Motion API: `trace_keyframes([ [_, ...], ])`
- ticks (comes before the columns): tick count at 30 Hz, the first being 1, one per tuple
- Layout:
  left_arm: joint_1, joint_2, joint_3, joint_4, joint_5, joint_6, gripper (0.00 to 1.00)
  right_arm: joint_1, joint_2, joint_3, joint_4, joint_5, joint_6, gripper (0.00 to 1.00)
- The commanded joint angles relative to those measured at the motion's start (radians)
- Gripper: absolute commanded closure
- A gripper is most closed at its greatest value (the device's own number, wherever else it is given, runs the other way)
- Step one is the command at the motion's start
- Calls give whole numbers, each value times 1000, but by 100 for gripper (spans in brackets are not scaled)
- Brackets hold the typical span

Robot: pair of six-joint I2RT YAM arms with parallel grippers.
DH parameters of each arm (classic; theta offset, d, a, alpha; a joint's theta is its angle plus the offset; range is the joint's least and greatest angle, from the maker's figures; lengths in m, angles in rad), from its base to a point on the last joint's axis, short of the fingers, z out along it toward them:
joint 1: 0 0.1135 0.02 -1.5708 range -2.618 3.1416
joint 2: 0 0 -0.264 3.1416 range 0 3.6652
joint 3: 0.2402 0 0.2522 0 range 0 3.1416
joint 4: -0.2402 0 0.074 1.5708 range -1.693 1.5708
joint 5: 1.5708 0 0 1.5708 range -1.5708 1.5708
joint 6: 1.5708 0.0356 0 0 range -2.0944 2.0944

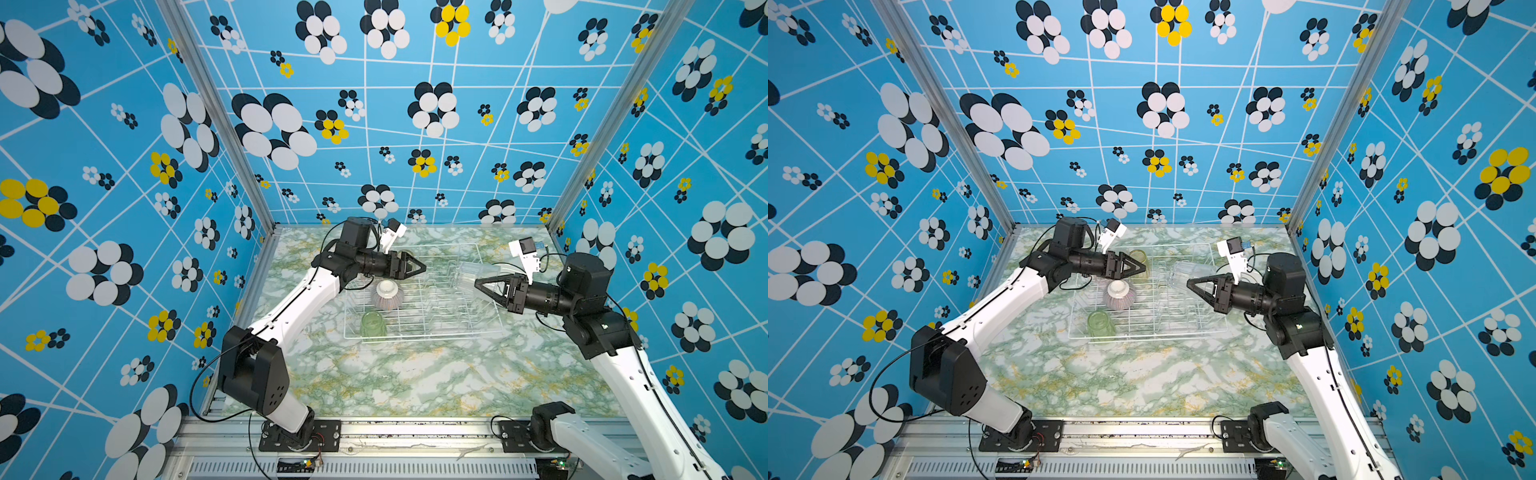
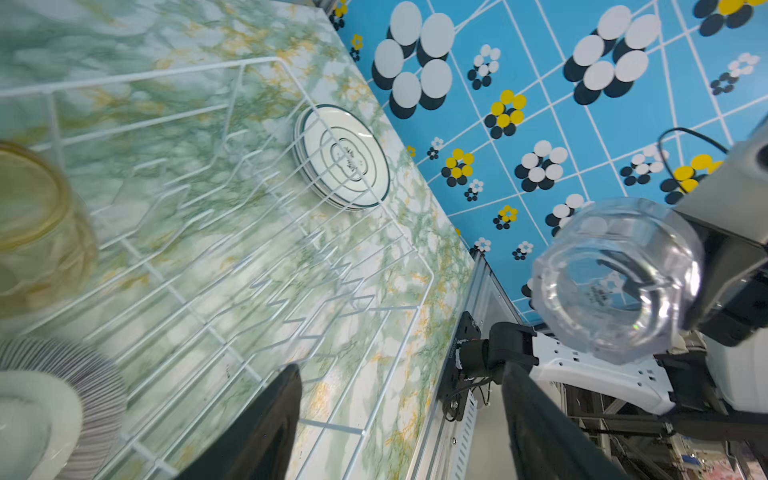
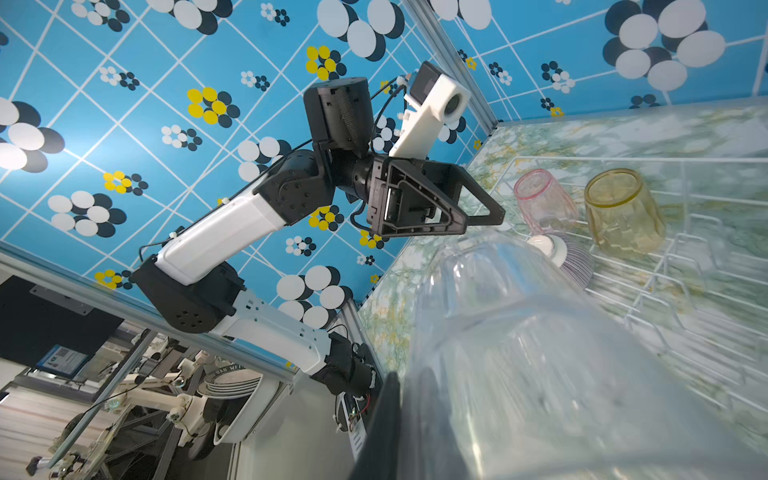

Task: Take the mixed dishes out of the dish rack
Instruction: 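Carry the clear glass toward the robot with the right gripper while the left gripper withdraws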

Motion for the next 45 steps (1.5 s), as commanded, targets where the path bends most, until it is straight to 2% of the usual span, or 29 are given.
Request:
trace_keyframes([
  [1, -3, -56, 35, -228, -252, 137, 24, 0, -1, 115, -328, 215, -158, 100],
  [5, -5, -87, 76, -417, -547, 217, 23, 0, 30, 188, -606, 581, -198, 100],
  [8, -3, -116, 79, -485, -695, 234, 21, 0, 53, 164, -719, 841, -180, 100],
  [11, 1, -130, 86, -536, -789, 243, 19, 0, 99, 108, -772, 1018, -144, 100],
  [13, 7, -132, 89, -559, -815, 247, 19, 0, 143, 106, -771, 1044, -140, 100],
  [15, 13, -133, 82, -568, -812, 249, 19, 0, 182, 81, -745, 1119, -123, 100],
  [17, 19, -136, 68, -566, -799, 248, 19, -3, 230, 57, -723, 1132, -118, 100],
  [25, 51, -143, 32, -541, -741, 245, 18, -6, 419, 12, -590, 1038, -123, 100],
  [34, 62, -136, 15, -522, -706, 246, 18, -17, 546, 16, -549, 1033, -142, 100],
  [38, 63, -130, 14, -521, -697, 246, 18, -17, 531, 16, -554, 994, -152, 100],
  [42, 64, -130, 12, -520, -692, 247, 18, -15, 475, 14, -615, 1014, -146, 100],
  [45, 66, -130, 13, -518, -693, 247, 18, -1, 421, 27, -641, 960, -138, 100],
])
